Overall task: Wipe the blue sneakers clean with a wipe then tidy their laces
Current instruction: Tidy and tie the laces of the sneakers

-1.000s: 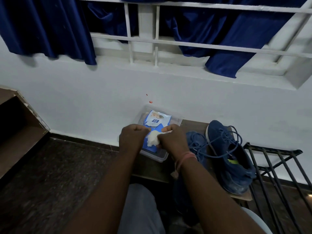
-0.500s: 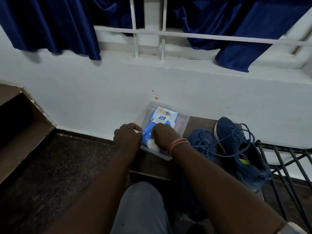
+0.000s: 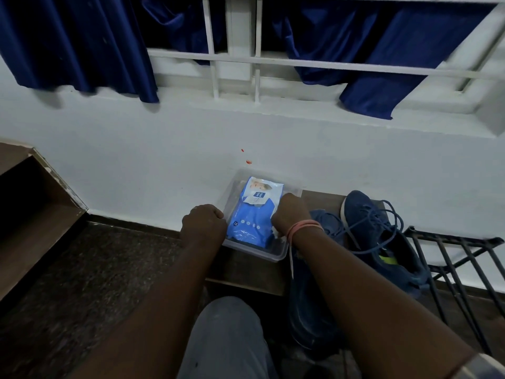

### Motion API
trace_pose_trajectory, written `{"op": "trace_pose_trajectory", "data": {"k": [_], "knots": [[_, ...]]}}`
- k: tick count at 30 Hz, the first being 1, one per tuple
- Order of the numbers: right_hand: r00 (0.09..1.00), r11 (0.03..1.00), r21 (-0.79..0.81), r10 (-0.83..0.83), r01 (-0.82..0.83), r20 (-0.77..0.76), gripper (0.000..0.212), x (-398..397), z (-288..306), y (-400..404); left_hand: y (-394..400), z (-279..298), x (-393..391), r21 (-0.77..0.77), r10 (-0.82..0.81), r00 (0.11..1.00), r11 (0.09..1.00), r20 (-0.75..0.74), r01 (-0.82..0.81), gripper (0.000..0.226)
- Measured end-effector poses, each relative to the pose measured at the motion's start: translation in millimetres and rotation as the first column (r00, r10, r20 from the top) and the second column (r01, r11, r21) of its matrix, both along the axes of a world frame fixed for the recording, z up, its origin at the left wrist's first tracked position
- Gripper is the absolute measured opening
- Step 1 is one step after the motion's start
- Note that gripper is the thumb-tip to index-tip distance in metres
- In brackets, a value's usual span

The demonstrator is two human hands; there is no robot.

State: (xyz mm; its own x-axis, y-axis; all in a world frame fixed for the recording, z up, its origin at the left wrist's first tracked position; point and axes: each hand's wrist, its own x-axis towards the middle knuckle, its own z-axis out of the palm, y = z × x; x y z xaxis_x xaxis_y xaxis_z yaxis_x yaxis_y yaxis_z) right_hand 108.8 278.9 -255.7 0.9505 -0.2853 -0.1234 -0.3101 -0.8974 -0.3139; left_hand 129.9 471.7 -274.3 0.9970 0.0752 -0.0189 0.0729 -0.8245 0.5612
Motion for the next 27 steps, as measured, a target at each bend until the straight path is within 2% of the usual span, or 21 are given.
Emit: {"op": "trace_pose_trajectory", "data": {"k": [4,8,10,14,18,23,25,27], "knots": [[0.999,0.992,-0.112,0.052,-0.053,-0.018,0.026,-5,-11,5,-7,8,-2,0.031,0.013,1.0,0.999,-0.012,-0.013,0.019],[0.993,0.993,-0.054,0.105,-0.108,-0.057,0.023,-7,-9,0,-24,13,-6,-0.015,-0.056,0.998,0.998,0.035,0.057,0.018],[0.996,0.996,0.018,0.089,-0.089,-0.006,0.021,-8,-5,-3,-37,15,-9,-0.063,-0.137,0.989,0.988,0.059,0.14,0.02],[0.985,0.977,0.211,-0.069,0.034,0.161,0.015,-15,8,-14,-68,27,-18,-0.136,-0.253,0.967,0.958,0.025,0.254,0.023],[0.967,0.963,0.265,-0.109,0.045,0.229,0.019,-42,21,-27,-95,41,-33,-0.233,-0.326,0.945,0.921,-0.018,0.313,0.024],[0.887,0.917,0.397,-0.218,0.043,0.407,0.044,-88,35,-52,-132,61,-64,-0.319,-0.345,0.938,0.892,-0.027,0.319,0.021],[0.833,0.904,0.424,-0.28,0.061,0.477,0.036,-115,41,-70,-140,63,-82,-0.281,-0.371,0.927,0.896,-0.053,0.343,0.017],[0.783,0.912,0.354,-0.371,0.207,0.499,0.017,-143,38,-94,-140,60,-103,-0.172,-0.385,0.915,0.916,-0.122,0.363,0.015]]}}
